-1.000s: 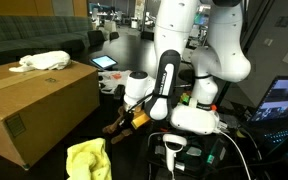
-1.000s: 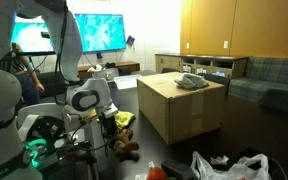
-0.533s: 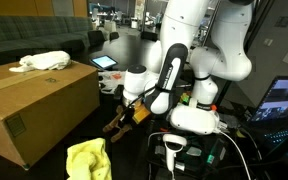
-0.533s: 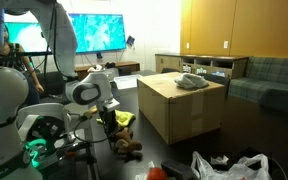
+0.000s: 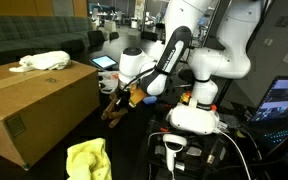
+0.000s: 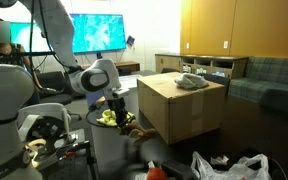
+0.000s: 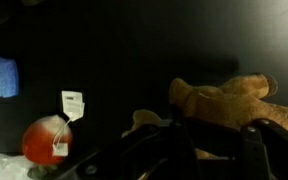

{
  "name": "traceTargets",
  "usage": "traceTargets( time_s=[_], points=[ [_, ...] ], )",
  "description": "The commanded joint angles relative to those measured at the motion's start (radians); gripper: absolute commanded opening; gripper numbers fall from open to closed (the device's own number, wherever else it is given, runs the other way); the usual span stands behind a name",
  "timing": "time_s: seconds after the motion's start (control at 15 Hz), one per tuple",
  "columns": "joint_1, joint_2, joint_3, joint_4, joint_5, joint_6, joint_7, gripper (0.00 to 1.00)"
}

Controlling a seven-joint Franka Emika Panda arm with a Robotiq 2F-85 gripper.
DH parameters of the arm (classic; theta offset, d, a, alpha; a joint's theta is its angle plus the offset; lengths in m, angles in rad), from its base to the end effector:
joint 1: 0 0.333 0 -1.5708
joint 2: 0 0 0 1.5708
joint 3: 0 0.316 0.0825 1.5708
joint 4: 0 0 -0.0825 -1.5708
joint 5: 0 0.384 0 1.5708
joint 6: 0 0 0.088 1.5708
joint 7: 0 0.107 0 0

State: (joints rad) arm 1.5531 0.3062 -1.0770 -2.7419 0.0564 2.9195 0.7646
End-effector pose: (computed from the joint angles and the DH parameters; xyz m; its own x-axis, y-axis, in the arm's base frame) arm 0.3683 0.1486 0.1839 0.9343 -0.2922 0.2044 -0.3252 -0.9333 0.1524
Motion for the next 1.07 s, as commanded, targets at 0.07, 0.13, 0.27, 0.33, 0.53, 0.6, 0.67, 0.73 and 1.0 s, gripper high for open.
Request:
traceTargets(
  time_s=[0.07,0.13,0.27,0.33,0.53,0.6,0.67,0.73,1.0],
  points=[
    [0.260,-0.021,-0.346,-0.001,-0.121,-0.024,0.017,0.00],
    [0.318,-0.013,-0.421,0.008,-0.129,-0.033,0.008,0.00],
    [0.440,0.006,-0.570,0.030,-0.122,-0.068,-0.015,0.00],
    [0.500,0.015,-0.643,0.045,-0.117,-0.094,-0.034,0.00],
    [0.661,0.039,-0.835,0.099,-0.086,-0.190,-0.120,0.00],
    [0.702,0.045,-0.891,0.131,-0.079,-0.237,-0.161,0.00],
    [0.741,0.053,-0.941,0.164,-0.072,-0.288,-0.204,0.00],
    [0.773,0.067,-0.983,0.201,-0.066,-0.343,-0.243,0.00],
    [0.745,0.194,-1.000,0.349,0.061,-0.530,-0.471,0.00]
  ],
)
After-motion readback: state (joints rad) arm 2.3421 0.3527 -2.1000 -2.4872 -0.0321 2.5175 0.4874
